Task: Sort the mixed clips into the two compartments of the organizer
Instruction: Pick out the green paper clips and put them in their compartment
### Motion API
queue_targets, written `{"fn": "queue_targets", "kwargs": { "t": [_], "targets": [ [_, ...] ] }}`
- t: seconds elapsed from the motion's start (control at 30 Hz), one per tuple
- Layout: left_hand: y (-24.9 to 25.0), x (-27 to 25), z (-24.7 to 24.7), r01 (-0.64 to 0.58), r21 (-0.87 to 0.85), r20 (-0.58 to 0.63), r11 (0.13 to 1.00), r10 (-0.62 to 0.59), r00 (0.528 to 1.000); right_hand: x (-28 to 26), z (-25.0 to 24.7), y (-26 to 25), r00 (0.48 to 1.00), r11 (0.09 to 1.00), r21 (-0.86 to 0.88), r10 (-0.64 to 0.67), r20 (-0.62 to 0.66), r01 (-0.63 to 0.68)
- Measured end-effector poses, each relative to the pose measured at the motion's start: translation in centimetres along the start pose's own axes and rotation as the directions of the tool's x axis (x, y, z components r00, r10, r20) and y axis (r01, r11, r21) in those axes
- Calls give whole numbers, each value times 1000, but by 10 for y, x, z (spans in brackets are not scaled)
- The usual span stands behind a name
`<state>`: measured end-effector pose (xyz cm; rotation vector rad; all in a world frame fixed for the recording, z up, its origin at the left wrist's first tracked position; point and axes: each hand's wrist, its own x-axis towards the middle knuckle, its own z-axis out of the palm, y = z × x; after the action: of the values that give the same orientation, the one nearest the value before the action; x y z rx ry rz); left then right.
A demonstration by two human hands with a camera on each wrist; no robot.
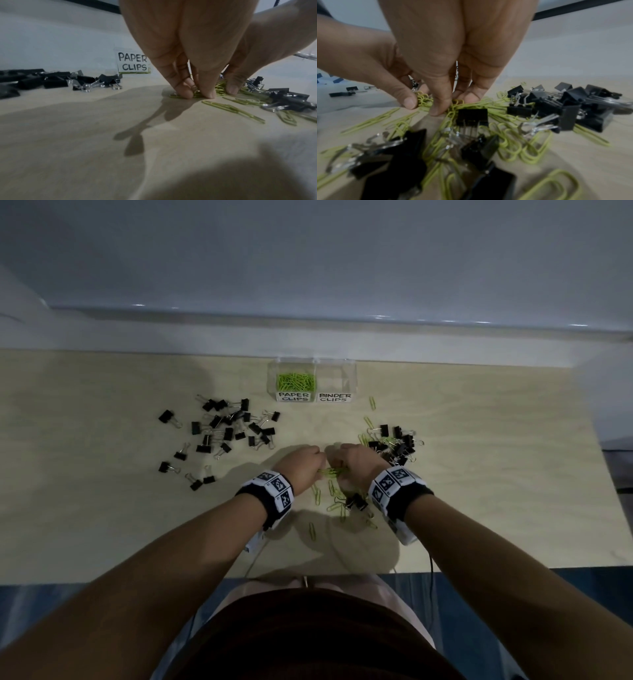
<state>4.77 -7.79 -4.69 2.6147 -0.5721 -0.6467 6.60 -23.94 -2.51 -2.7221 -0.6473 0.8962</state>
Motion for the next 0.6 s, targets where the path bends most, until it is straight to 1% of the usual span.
{"fn": "queue_targets", "kwargs": {
  "t": [0.1, 0.17, 0.23, 0.27, 0.33, 0.4, 0.43, 0.53, 0.6],
  "targets": [
    [2, 1, -7, -19, 73, 38, 997, 16, 999, 0, 1, 2, 1000, 999, 33, 3, -9, -3],
    [0, 3, -10, -15, 55, 34, 998, 13, 999, 3, 1, 5, 999, 995, 95, 25, -24, -23],
    [-3, 3, -13, 17, -33, 1, 999, -17, 1000, 5, -1, 9, 995, 982, 177, 77, -70, -64],
    [-6, 3, -15, 44, -110, -30, 993, -47, 998, 6, -3, 11, 988, 964, 249, 118, -99, -90],
    [-10, 3, -21, 84, -286, -104, 954, -118, 988, 7, -10, 14, 968, 888, 436, 218, -126, -144],
    [-13, 7, -34, 102, -415, -180, 904, -192, 965, 10, -20, 16, 949, 797, 584, 284, -135, -155],
    [-16, 11, -43, 111, -446, -217, 888, -228, 949, 14, -27, 16, 943, 772, 620, 295, -151, -142],
    [-27, 28, -77, 140, -491, -328, 860, -332, 884, 37, -55, 11, 921, 748, 657, 317, -227, -96],
    [-35, 41, -98, 168, -512, -382, 843, -398, 834, 58, -78, 1, 901, 750, 653, 349, -257, -104]
  ]
}}
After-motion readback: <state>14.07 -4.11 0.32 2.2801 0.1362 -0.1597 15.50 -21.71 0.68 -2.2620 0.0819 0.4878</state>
